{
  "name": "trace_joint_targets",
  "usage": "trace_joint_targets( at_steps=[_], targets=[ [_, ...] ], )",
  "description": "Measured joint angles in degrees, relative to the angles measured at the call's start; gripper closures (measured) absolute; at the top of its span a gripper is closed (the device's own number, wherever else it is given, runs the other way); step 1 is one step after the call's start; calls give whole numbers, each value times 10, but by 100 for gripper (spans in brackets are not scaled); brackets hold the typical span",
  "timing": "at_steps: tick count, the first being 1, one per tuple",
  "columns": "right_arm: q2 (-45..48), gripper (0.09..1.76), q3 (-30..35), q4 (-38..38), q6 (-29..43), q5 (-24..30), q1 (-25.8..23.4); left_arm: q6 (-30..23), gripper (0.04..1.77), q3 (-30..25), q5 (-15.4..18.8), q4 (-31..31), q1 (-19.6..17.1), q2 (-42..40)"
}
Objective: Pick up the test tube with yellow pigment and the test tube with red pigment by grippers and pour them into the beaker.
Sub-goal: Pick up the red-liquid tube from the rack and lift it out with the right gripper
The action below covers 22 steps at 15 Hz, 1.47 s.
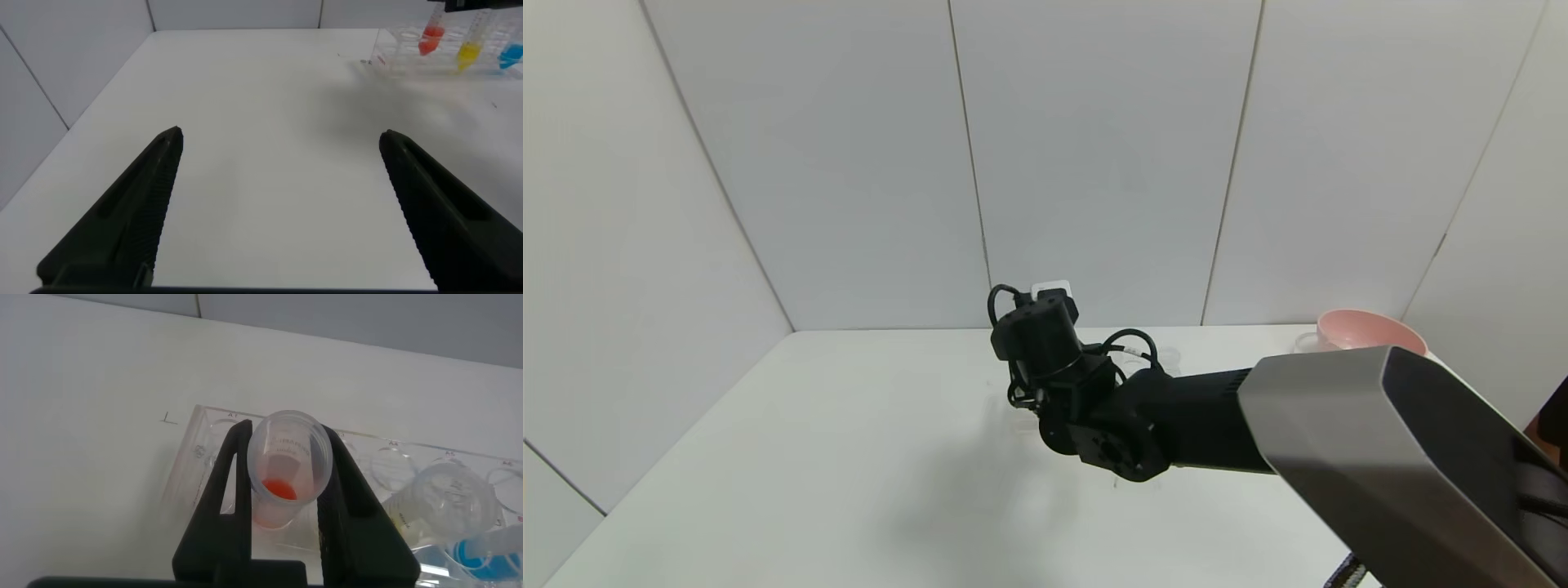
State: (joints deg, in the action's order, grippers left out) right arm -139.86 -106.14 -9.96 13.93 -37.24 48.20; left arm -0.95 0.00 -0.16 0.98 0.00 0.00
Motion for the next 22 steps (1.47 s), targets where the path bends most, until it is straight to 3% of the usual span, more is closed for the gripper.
trace_joint_targets(
  at_steps=[5, 8, 13, 18, 20, 22],
  targets=[
    [63, 133, 10, 43, -18, 3, 8, 0, 9, 0, 0, 0, 0, 0],
    [101, 133, 56, 41, -19, 39, 10, 0, 9, 0, 0, 0, 0, 0],
    [203, 133, 203, 33, -35, 153, 17, 0, 9, 0, 0, 0, 0, 0],
    [318, 133, 366, -18, -111, 267, -3, 0, 9, 0, 0, 0, 0, 0],
    [362, 133, 437, -34, -147, 305, -22, 0, 9, 0, 0, 0, 0, 0],
    [410, 133, 493, -38, -167, 378, -62, 0, 9, 0, 0, 0, 0, 0]
  ],
)
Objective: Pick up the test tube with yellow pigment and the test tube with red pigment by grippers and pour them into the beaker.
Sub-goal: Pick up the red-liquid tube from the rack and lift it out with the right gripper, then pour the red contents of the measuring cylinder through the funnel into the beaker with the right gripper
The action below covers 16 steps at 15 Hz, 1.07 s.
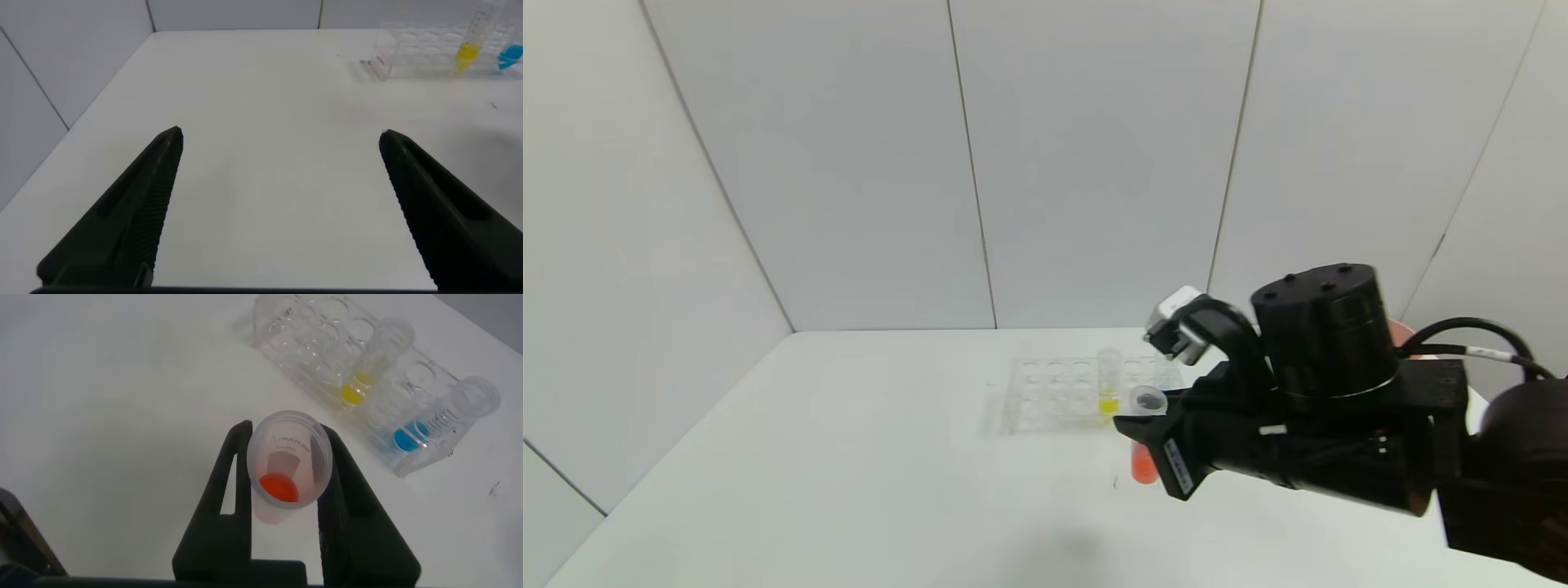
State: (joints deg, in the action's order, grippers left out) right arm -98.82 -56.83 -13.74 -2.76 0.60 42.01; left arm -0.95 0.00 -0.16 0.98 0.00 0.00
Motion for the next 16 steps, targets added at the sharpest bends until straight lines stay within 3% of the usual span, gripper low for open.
trace_joint_targets(
  at_steps=[3, 8, 12, 16],
  targets=[
    [58, 133, 44, 11, -26, 83, -91, 0, 9, 0, 0, 0, 0, 0],
    [106, 133, 54, 76, -145, 210, -269, 0, 9, 0, 0, 0, 0, 0],
    [113, 133, 28, 148, -239, 300, -399, 0, 9, 0, 0, 0, 0, 0],
    [76, 133, -45, 224, -307, 330, -491, 0, 9, 0, 0, 0, 0, 0]
  ],
)
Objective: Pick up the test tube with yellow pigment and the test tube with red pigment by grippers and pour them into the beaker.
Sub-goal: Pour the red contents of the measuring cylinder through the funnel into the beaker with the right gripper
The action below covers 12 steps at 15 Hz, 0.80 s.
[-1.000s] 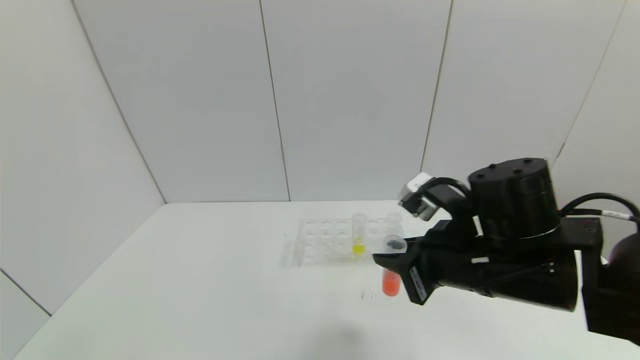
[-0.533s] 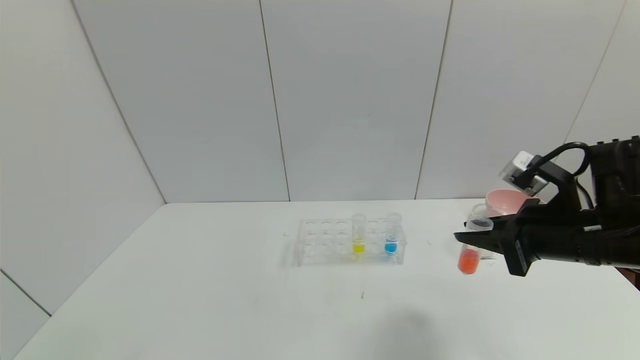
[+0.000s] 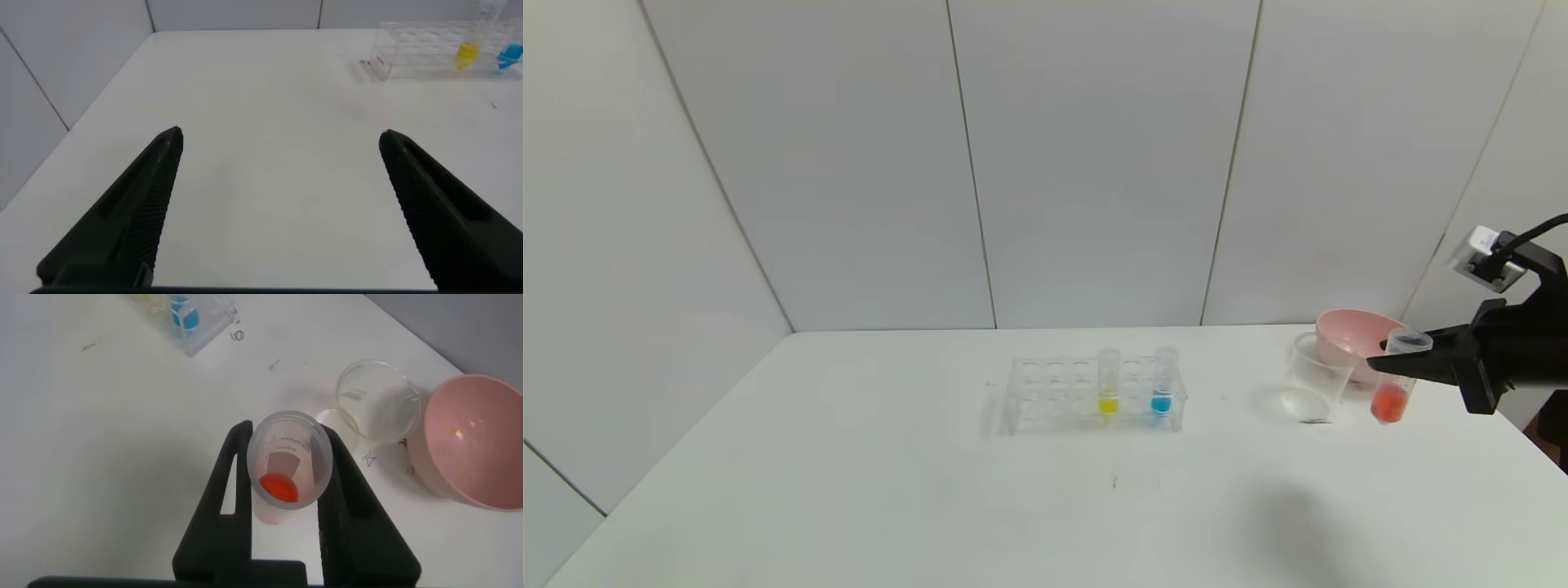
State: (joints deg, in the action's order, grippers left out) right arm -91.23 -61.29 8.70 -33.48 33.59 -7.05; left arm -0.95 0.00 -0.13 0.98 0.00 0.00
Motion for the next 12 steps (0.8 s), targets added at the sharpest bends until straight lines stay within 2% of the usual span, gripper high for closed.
trace_joint_targets(
  at_steps=[3, 7, 9, 12],
  targets=[
    [-40, 133, -59, 60, -57, 1, -40, 0, 9, 0, 0, 0, 0, 0],
    [-92, 133, -165, 175, -144, -7, -67, 0, 9, 0, 0, 0, 0, 0],
    [-121, 133, -222, 206, -164, -24, -69, 0, 9, 0, 0, 0, 0, 0],
    [-163, 133, -298, 260, -173, -80, -55, 0, 9, 0, 0, 0, 0, 0]
  ],
)
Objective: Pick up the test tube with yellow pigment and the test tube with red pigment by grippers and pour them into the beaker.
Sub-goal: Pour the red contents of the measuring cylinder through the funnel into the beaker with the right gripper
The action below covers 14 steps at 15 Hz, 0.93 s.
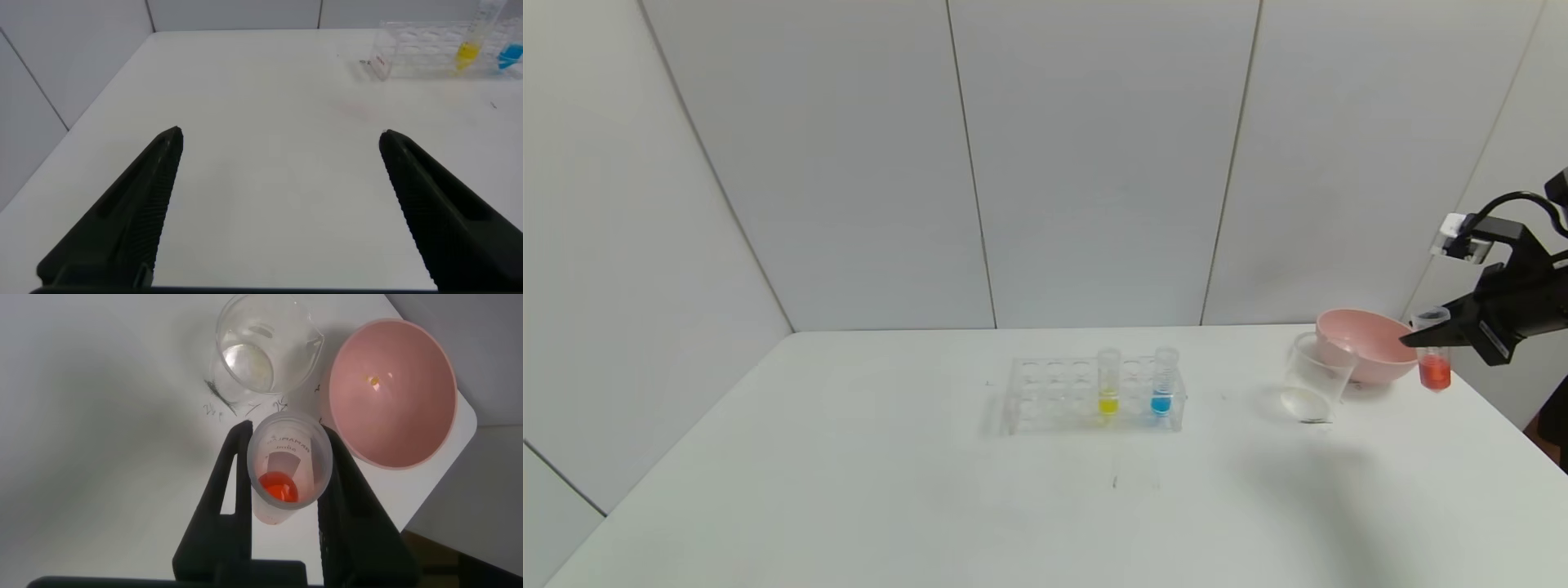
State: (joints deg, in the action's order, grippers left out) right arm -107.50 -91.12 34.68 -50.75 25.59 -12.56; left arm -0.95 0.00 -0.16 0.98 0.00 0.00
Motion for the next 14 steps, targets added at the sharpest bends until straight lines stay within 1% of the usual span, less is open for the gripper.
trace_joint_targets(
  at_steps=[3, 5, 8, 11, 14],
  targets=[
    [-37, 133, -50, 9, -1, -43, 16, 0, 9, 0, 0, 0, 0, 0],
    [-55, 133, -79, 22, -1, -54, 26, 0, 9, 0, 0, 0, 0, 0],
    [-75, 133, -138, 82, 0, -73, 42, 0, 9, 0, 0, 0, 0, 0],
    [-98, 133, -208, 126, 3, -111, 58, 0, 9, 0, 0, 0, 0, 0],
    [-118, 133, -230, 130, 2, -150, 74, 0, 9, 0, 0, 0, 0, 0]
  ],
)
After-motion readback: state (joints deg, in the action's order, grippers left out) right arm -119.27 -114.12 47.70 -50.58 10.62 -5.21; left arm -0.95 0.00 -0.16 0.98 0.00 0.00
